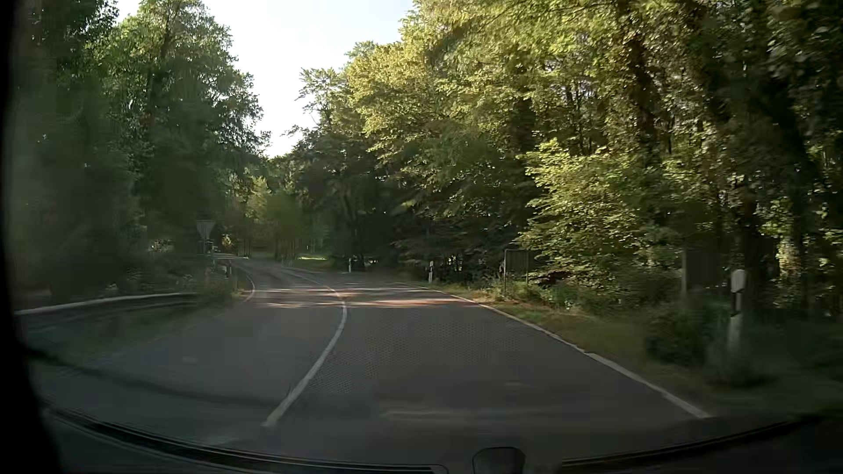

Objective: Follow the waypoints while adhering to traffic rules and regulations

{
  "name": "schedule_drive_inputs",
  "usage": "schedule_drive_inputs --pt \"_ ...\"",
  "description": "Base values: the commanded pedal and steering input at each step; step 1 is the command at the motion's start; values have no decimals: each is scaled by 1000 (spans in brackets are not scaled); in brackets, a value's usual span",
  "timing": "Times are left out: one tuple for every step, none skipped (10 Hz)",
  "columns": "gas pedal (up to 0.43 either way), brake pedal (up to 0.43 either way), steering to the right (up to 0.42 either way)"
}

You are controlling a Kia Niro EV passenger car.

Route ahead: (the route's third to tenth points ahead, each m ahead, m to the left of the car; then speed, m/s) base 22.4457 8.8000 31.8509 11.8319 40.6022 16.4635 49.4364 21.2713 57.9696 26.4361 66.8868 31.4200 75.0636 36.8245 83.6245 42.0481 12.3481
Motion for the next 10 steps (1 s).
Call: schedule_drive_inputs --pt "209 6 -75" --pt "209 6 -71" --pt "209 6 -69" --pt "209 6 -66" --pt "220 6 -64" --pt "228 6 -63" --pt "228 6 -62" --pt "228 6 -62" --pt "228 6 -63" --pt "228 6 -63"
